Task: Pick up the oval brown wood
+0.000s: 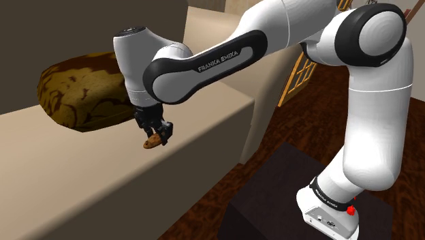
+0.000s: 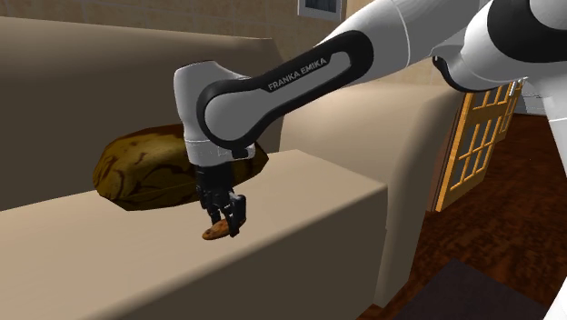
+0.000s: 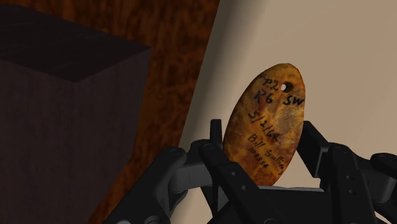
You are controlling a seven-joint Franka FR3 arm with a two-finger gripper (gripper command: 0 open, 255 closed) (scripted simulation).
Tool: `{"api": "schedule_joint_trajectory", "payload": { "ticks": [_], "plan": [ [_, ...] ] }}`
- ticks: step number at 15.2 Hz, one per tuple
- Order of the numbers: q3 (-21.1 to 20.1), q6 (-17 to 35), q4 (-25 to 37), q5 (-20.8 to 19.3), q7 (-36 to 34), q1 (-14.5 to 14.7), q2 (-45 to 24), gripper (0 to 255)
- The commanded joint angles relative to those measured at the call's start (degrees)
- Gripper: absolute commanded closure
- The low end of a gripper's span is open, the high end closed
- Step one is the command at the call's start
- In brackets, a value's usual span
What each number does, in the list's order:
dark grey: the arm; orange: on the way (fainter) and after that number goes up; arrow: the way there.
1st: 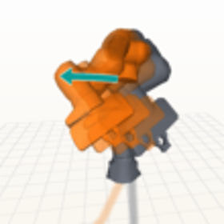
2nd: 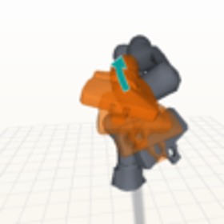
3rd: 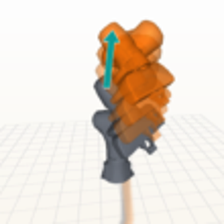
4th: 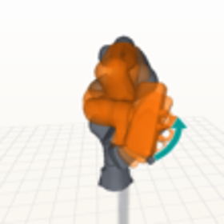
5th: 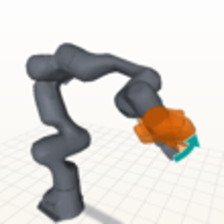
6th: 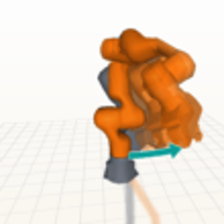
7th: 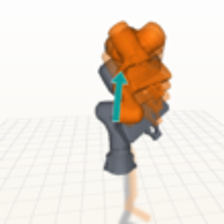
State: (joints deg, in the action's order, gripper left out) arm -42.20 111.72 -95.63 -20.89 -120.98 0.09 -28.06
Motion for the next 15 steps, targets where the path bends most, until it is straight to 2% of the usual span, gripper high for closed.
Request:
{"api": "schedule_joint_trajectory", "payload": {
  "ticks": [1, 15],
  "plan": [
    [-0.26, -1.05, 0.64, 0.44, 0.29, -0.13, 0.54, 255],
    [-1.57, -8.96, 6.62, 2.76, 1.94, -0.27, 3.24, 255]
  ]
}}
